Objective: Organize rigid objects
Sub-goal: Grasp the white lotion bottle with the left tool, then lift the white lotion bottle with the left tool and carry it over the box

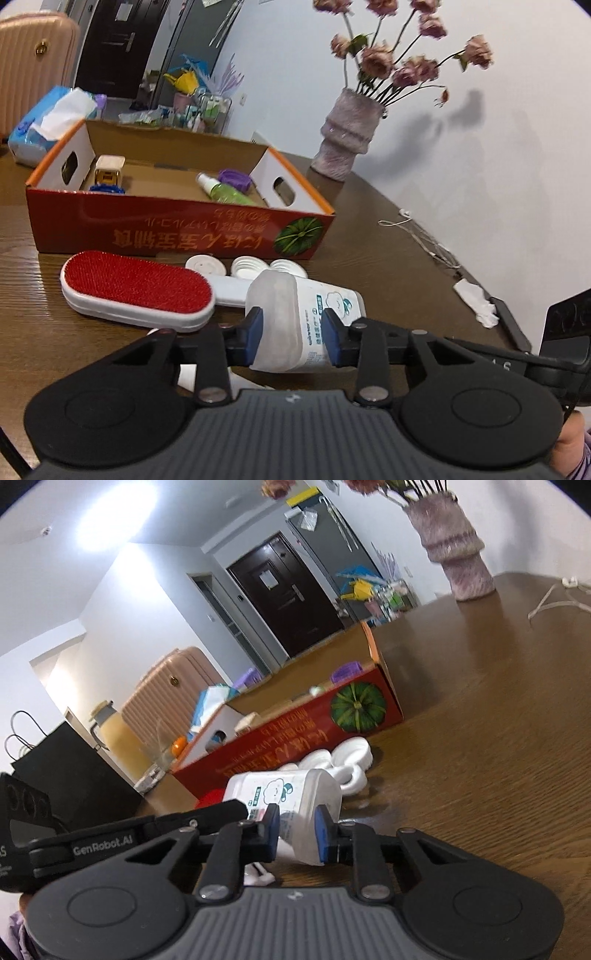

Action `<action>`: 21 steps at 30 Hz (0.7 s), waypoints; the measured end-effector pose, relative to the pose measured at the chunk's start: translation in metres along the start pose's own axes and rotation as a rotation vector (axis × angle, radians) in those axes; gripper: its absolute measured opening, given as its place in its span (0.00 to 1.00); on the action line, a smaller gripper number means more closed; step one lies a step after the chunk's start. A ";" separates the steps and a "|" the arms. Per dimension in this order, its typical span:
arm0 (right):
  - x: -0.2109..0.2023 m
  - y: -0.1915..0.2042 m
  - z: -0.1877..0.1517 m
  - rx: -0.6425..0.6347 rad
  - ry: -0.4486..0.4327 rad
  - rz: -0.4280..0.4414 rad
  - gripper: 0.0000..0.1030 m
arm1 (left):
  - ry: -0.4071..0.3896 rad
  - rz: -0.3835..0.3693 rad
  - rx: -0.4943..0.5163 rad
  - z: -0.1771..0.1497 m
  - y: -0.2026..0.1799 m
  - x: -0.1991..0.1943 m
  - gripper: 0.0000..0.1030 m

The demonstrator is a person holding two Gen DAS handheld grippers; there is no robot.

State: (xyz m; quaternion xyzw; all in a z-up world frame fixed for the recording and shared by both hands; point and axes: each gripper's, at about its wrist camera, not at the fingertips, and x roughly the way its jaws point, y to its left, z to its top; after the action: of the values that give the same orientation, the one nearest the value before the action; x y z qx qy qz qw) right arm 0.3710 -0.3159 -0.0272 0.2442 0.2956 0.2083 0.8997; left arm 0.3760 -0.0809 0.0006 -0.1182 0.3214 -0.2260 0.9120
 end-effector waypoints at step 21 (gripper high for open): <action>-0.102 0.083 -0.031 -0.132 -0.123 0.047 0.17 | -0.163 -0.005 -0.017 -0.053 -0.042 -0.136 0.33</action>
State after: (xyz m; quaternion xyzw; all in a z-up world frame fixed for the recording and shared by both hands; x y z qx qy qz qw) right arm 0.2564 -0.2928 0.0416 0.2037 0.2196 0.2330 0.9252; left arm 0.2343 -0.0545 0.0473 -0.1447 0.2476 -0.2151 0.9336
